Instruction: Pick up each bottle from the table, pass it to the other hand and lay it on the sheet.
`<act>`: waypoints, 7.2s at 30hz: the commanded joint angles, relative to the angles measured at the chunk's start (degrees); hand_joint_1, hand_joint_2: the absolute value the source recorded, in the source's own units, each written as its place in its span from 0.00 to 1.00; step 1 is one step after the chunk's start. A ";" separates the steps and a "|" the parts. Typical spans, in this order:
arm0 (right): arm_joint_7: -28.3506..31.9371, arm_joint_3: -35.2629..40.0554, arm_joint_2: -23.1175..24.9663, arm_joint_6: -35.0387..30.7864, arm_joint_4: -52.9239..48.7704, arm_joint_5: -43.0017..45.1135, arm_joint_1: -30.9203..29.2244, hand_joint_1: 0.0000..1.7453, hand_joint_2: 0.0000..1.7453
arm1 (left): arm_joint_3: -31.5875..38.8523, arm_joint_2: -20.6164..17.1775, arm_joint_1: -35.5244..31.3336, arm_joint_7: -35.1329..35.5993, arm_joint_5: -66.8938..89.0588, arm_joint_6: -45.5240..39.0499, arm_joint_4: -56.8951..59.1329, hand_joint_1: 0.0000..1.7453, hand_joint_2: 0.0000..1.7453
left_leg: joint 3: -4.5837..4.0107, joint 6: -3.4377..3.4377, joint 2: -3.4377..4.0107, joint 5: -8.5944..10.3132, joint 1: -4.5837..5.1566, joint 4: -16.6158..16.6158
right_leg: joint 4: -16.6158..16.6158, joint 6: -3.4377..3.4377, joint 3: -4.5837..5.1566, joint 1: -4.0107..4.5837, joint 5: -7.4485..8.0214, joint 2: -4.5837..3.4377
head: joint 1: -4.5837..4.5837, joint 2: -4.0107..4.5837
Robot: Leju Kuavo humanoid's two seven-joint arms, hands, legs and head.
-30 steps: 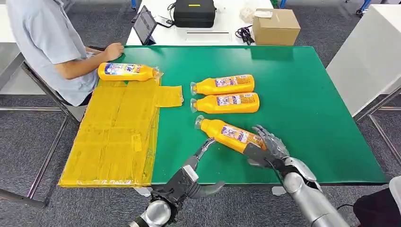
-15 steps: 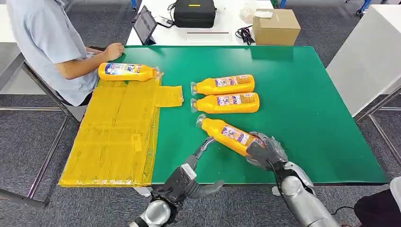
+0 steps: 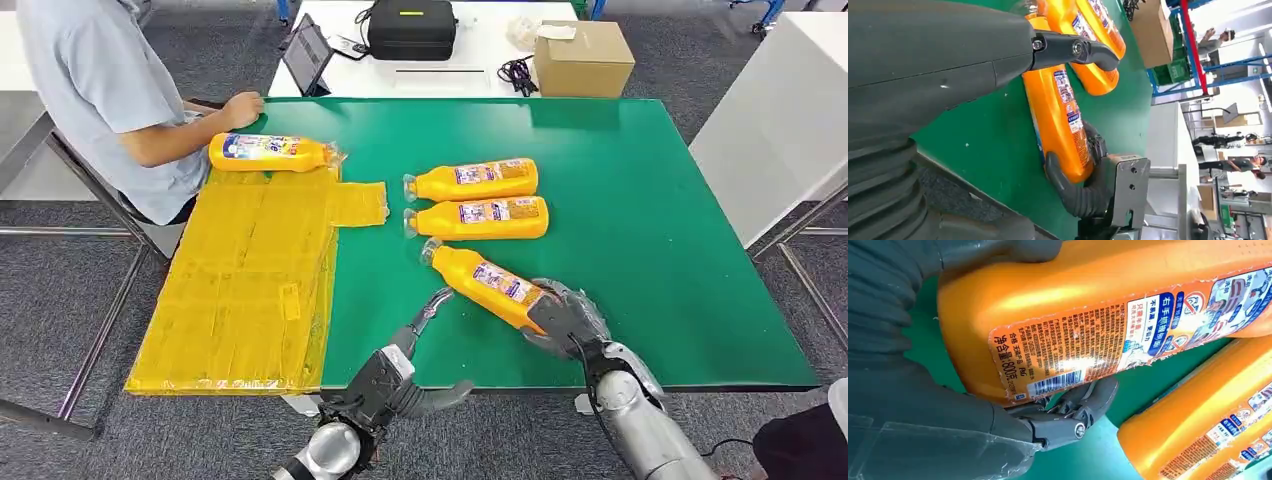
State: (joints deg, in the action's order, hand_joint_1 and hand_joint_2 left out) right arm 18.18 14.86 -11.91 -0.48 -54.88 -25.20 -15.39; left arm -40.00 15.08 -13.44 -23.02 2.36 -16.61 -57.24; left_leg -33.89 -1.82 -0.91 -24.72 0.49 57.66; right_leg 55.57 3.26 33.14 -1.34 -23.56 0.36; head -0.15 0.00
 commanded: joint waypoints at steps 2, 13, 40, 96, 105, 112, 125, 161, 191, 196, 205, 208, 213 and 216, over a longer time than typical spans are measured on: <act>-0.67 -1.50 0.57 0.21 7.72 -0.23 -1.19 1.00 1.00 | -0.51 -1.14 -2.15 -0.14 -0.62 0.31 1.95 0.00 1.00 | 0.11 0.09 0.02 -0.02 -0.07 -0.03 | -0.06 -0.11 -0.13 0.07 -0.01 0.02 | 0.00 0.00; 7.99 -7.67 3.63 6.45 9.25 6.80 0.67 1.00 1.00 | 2.50 0.06 -2.02 -3.95 -5.61 -3.73 1.63 0.00 1.00 | 0.35 0.09 -0.04 -0.01 -0.10 -0.04 | -0.13 -0.12 -0.39 0.11 0.00 0.06 | 0.00 0.00; 8.33 -0.21 6.23 10.15 -3.94 17.46 0.74 1.00 1.00 | 9.17 1.83 -4.19 -5.53 -39.63 -11.77 14.55 0.00 1.00 | -0.01 0.11 0.26 -0.06 -0.06 -0.02 | 0.00 -0.14 0.05 0.07 0.01 -0.25 | 0.00 0.00; 17.75 11.17 11.80 21.71 1.27 18.32 -4.80 1.00 1.00 | 16.01 0.35 -3.82 -1.61 -55.32 37.87 14.16 0.00 1.00 | -0.02 0.17 0.27 -0.11 -0.16 0.04 | 0.01 -0.20 0.01 0.16 -0.02 -0.24 | 0.00 0.00; 16.17 9.66 12.59 21.64 3.76 20.07 -5.49 1.00 1.00 | 16.08 0.36 -3.74 -3.45 -52.75 38.75 12.65 1.00 1.00 | -0.11 0.11 0.17 -0.05 -0.11 0.00 | 0.01 -0.12 0.10 0.11 -0.01 -0.15 | 0.00 0.00; 15.84 9.70 12.64 21.72 4.08 20.13 -5.33 1.00 1.00 | 16.00 0.36 -3.55 -3.43 -52.23 38.32 12.81 1.00 1.00 | -0.12 0.11 0.13 -0.04 -0.12 0.00 | 0.00 -0.12 0.10 0.11 -0.01 -0.12 | 0.00 0.00; 14.32 9.51 12.58 20.23 4.26 20.37 -3.79 0.00 1.00 | 15.78 -0.32 -3.28 -6.41 -45.56 31.75 10.10 1.00 1.00 | -0.11 0.13 0.10 -0.05 -0.14 0.01 | -0.01 -0.14 0.09 0.14 -0.03 -0.07 | 0.00 0.00; 14.77 4.02 14.00 9.27 2.18 13.09 0.88 0.00 1.00 | 15.62 -7.42 -1.77 -9.12 11.14 -14.50 -6.61 1.00 1.00 | -0.20 0.10 0.11 -0.03 -0.12 0.00 | 0.01 -0.11 0.20 0.11 -0.02 -0.09 | 0.02 0.00; 15.08 1.21 14.40 10.31 3.31 12.10 0.89 0.00 1.00 | 18.91 -14.32 -18.46 16.68 66.57 -19.91 24.27 1.00 1.00 | -0.07 0.20 0.25 -0.01 -0.22 0.02 | 0.05 -0.36 0.11 0.22 0.04 -0.16 | 0.02 0.00; 15.03 0.90 15.02 10.78 4.29 11.89 0.61 0.00 1.00 | 16.82 -14.45 -20.82 22.54 72.43 -14.11 25.47 1.00 1.00 | -0.30 0.13 0.14 0.07 -0.17 0.03 | 0.08 -0.26 0.31 0.16 0.08 -0.08 | 0.06 0.00; 14.78 0.44 15.47 10.79 4.54 11.51 0.35 0.00 1.00 | 16.48 -12.27 -24.69 26.32 73.34 -5.09 30.97 1.00 1.00 | -0.25 0.19 0.15 0.05 -0.20 0.03 | 0.08 -0.33 0.27 0.20 0.05 -0.07 | 0.04 0.00; 14.76 0.22 15.52 10.70 4.63 11.45 0.45 0.00 1.00 | 16.17 -12.13 -25.43 27.54 73.94 -3.68 31.45 1.00 1.00 | -0.24 0.19 0.21 0.03 -0.21 0.07 | 0.10 -0.33 0.27 0.21 0.06 -0.12 | 0.02 0.00; 14.53 0.03 16.01 10.93 5.89 10.95 0.13 0.00 1.00 | 16.64 -11.33 -27.50 29.60 73.91 0.02 33.39 0.41 1.00 | -0.31 0.14 0.14 0.11 -0.16 0.01 | 0.08 -0.26 0.35 0.15 0.10 -0.08 | 0.02 0.00; 14.78 -0.43 16.14 10.54 5.93 10.92 0.18 0.00 1.00 | 17.48 -10.71 -27.92 29.93 72.95 1.77 34.89 0.17 1.00 | -0.23 0.17 0.20 0.07 -0.18 0.02 | 0.07 -0.30 0.26 0.18 0.09 -0.13 | 0.02 0.00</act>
State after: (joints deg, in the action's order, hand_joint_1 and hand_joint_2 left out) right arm 32.98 16.20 3.32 10.36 -52.96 -13.99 -13.45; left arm -22.51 2.89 -37.13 5.92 76.30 -18.49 -30.45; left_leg -34.25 -1.75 -0.79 -24.58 0.39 57.64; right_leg 55.66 3.09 33.54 -1.25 -23.43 0.28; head -0.13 0.00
